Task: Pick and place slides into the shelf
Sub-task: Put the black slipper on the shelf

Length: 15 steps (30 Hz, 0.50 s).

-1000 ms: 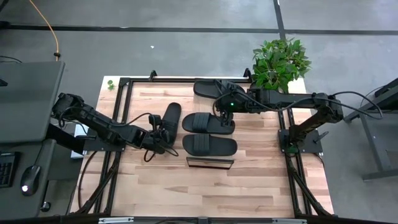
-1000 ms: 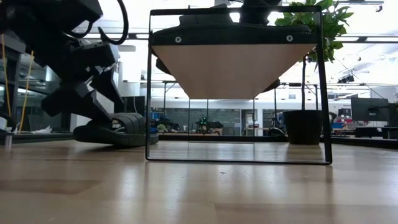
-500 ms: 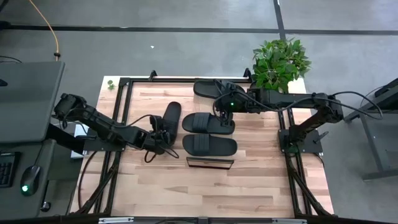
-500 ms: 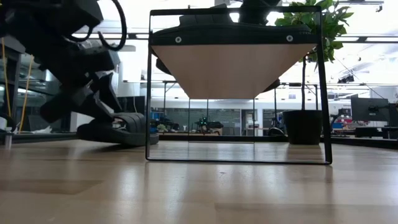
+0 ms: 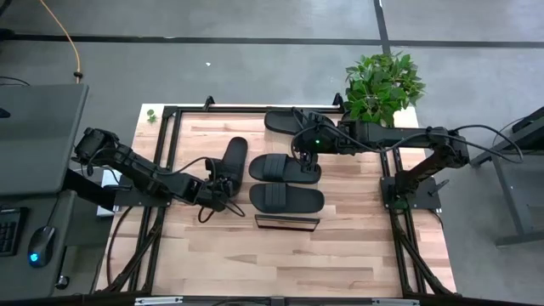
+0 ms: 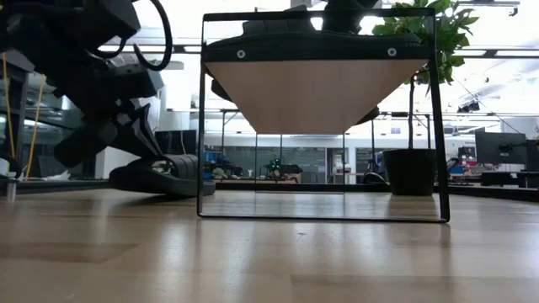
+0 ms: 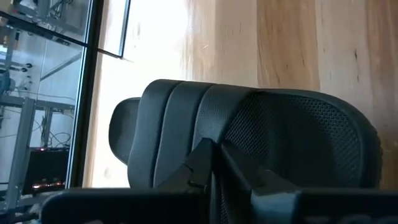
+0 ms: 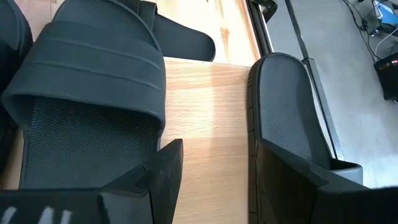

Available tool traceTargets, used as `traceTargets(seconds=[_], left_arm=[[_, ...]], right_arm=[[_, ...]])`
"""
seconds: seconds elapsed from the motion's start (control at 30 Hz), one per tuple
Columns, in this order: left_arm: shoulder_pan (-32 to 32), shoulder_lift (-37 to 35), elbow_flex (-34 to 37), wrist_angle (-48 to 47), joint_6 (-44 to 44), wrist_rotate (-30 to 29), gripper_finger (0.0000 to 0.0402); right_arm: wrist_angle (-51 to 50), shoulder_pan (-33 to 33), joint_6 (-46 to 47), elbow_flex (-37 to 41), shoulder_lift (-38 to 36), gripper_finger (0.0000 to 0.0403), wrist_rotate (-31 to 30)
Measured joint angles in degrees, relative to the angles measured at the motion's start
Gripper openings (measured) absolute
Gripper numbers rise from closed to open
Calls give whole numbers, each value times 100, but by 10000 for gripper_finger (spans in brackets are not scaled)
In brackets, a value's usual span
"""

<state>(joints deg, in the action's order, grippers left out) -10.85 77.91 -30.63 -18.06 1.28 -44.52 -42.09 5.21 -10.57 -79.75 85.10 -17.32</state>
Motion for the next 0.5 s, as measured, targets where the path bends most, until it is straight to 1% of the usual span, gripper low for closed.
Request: traceTargets(seconds=[0.07,0.17,0.27,0.37,0.5], left_arm=[[0,-1,0,-1,0,-68,6],[0,0,0,-13,0,-270,11],[-4,-13,-4,-107,0,-446,4],[-2,-50,-54,-376,-11,-734,6],[-2,-66,-366,-1157,-213,-1055,2]], right_arm=[[0,0,0,0,0,195,0],[-1,0,2,0,0,195,0],[0,0,2,0,0,195,0],[-2,0,18,0,0,195,0],[-2,0,19,0,0,195,0]])
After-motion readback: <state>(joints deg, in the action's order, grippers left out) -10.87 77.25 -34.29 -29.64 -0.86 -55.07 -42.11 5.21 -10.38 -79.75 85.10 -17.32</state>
